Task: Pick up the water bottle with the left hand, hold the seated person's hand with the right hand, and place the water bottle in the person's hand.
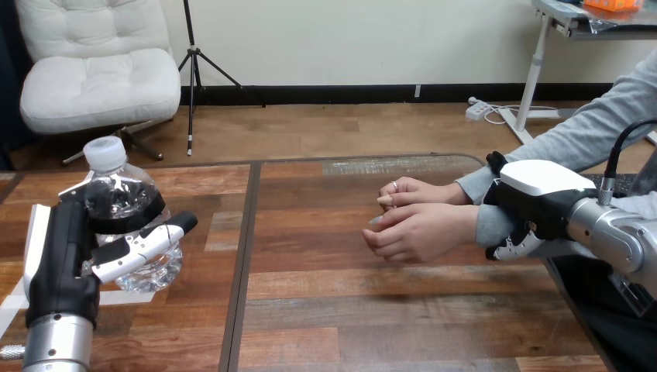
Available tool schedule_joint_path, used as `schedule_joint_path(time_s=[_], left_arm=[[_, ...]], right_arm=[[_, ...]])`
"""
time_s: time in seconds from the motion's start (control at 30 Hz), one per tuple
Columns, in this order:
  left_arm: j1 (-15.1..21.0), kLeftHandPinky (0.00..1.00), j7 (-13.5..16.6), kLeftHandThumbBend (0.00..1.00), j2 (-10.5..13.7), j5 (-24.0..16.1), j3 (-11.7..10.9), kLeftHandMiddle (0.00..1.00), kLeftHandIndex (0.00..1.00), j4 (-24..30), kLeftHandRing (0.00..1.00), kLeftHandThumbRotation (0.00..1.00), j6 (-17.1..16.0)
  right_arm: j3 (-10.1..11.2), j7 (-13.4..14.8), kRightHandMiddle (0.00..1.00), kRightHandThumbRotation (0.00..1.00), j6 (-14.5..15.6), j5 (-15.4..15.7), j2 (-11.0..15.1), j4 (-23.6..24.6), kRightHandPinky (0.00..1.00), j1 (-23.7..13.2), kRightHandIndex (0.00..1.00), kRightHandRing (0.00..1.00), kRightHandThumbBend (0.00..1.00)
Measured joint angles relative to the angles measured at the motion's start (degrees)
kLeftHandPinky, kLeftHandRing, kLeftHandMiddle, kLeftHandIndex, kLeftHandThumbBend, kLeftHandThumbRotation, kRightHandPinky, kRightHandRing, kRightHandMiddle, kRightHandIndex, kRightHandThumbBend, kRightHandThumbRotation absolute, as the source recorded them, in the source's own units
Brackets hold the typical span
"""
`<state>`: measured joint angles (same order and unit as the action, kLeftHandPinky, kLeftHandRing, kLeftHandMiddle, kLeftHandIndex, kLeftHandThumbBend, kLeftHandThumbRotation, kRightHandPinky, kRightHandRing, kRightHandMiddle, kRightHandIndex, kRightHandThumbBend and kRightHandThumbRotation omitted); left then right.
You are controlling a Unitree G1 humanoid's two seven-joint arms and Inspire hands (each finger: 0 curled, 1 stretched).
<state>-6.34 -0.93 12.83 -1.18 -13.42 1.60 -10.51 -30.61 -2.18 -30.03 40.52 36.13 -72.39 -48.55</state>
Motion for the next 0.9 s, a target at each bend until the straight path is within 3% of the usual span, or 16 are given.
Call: schedule_joint_path(time_s=[0.9], left_arm=[[0.0,0.31,0.2,0.68,0.0,-0.5,0.0,0.40,0.41,0.0,0.36,0.00,0.0]], right_arm=[[0.0,0.3,0.33,0.00,-0.4,-0.1,0.0,0.0,0.20,0.0,0.36,0.26,0.47]])
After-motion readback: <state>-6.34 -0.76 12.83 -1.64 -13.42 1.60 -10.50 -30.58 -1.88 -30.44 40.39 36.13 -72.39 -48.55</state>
